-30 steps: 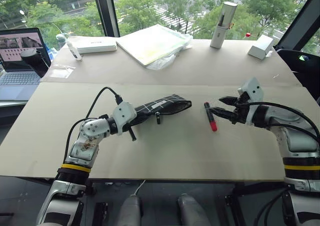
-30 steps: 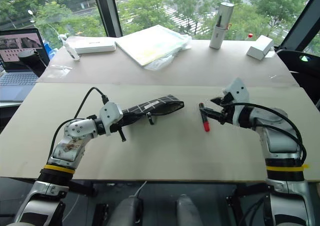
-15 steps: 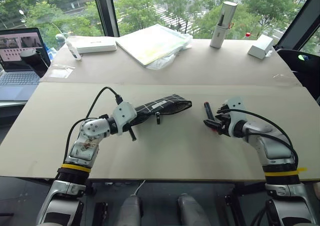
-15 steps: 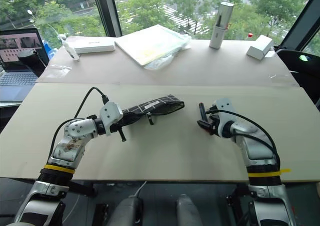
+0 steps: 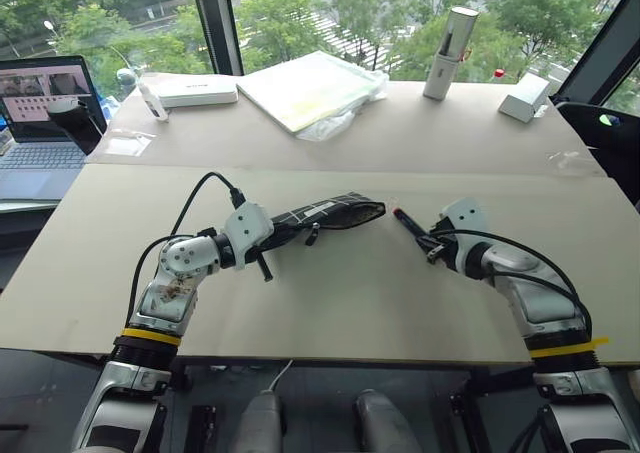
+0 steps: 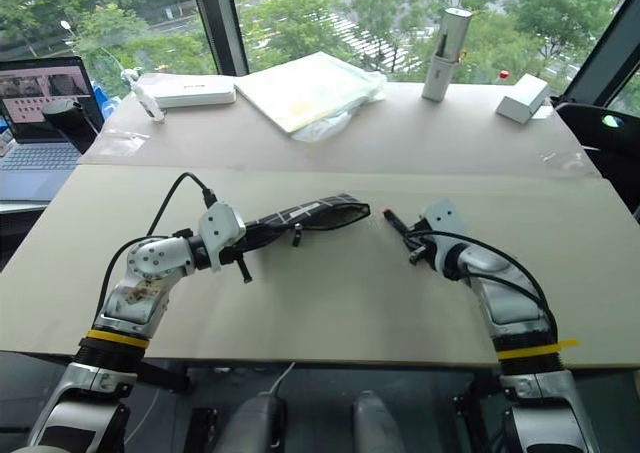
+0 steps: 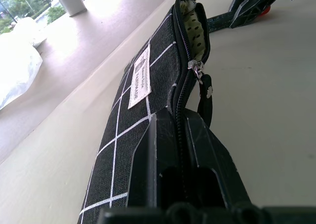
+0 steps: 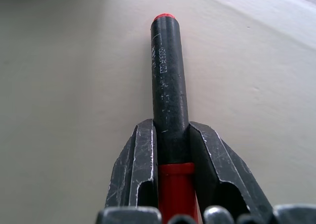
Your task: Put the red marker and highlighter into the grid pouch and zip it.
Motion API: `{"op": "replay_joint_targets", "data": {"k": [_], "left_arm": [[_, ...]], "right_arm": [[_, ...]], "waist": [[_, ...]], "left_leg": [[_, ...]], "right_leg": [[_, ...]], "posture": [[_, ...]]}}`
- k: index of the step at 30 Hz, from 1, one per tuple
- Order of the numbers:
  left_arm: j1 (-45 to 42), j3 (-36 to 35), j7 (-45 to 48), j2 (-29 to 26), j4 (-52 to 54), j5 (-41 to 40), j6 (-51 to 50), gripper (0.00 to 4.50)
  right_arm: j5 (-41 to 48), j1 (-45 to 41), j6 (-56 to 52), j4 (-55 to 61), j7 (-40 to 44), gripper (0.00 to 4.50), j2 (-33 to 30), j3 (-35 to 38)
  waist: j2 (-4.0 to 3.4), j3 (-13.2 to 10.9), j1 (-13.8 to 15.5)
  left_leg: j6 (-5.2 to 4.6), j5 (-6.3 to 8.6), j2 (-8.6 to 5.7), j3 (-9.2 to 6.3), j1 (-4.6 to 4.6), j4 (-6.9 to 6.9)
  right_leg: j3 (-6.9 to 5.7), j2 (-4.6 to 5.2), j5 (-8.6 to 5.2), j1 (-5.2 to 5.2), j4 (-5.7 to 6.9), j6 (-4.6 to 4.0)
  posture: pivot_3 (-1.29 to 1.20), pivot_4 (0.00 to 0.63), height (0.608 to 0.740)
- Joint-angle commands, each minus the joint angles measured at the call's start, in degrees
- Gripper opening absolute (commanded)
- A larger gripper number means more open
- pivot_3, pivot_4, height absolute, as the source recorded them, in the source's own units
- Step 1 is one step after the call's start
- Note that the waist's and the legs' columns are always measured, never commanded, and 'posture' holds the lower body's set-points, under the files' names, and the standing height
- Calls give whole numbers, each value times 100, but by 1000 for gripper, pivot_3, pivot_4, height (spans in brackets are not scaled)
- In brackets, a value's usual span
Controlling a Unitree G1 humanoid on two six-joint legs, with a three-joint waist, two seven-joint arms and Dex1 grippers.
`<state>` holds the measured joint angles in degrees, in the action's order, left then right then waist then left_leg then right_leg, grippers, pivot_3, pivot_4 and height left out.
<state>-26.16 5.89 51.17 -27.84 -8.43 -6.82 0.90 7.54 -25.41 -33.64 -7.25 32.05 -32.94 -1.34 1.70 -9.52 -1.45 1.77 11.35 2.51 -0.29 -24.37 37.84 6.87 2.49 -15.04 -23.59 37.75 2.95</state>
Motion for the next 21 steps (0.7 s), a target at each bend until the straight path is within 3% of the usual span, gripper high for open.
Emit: {"op": "replay_joint_targets", "data": {"k": [1, 7, 12, 21], "left_arm": [[-66, -71, -40, -38, 157, -41, 47, 0], [-131, -33, 33, -9, 65, -62, 86, 0], [-219, -24, 101, 2, -81, -53, 154, 0], [-182, 4, 128, 49, -103, -34, 195, 0]], "right_arm": [[13, 42, 390, -325, -53, 543, -11, 296], [383, -310, 1872, 191, 821, 543, -391, 726], [253, -34, 3200, 843, 2229, 543, -1166, 235], [-789, -390, 4301, 237, 2262, 543, -1300, -383]], "waist": [[0, 0, 13], [-4, -3, 4], [-11, -8, -7], [-8, -8, -40]], "left_leg": [[0, 0, 0, 0, 7, 0], [-1, 1, 0, -1, 12, -2], [-6, 5, 2, -1, 13, -6], [-6, 5, 0, -2, 16, -5]], "right_leg": [[-1, 0, 0, 11, -6, 0], [0, -1, -1, 20, -17, 2], [-2, -2, -3, 23, -23, 5], [-2, 0, -3, 28, -26, 5]], "posture": [[0, 150, 731], [0, 150, 731], [0, 150, 731], [0, 150, 731]]}}
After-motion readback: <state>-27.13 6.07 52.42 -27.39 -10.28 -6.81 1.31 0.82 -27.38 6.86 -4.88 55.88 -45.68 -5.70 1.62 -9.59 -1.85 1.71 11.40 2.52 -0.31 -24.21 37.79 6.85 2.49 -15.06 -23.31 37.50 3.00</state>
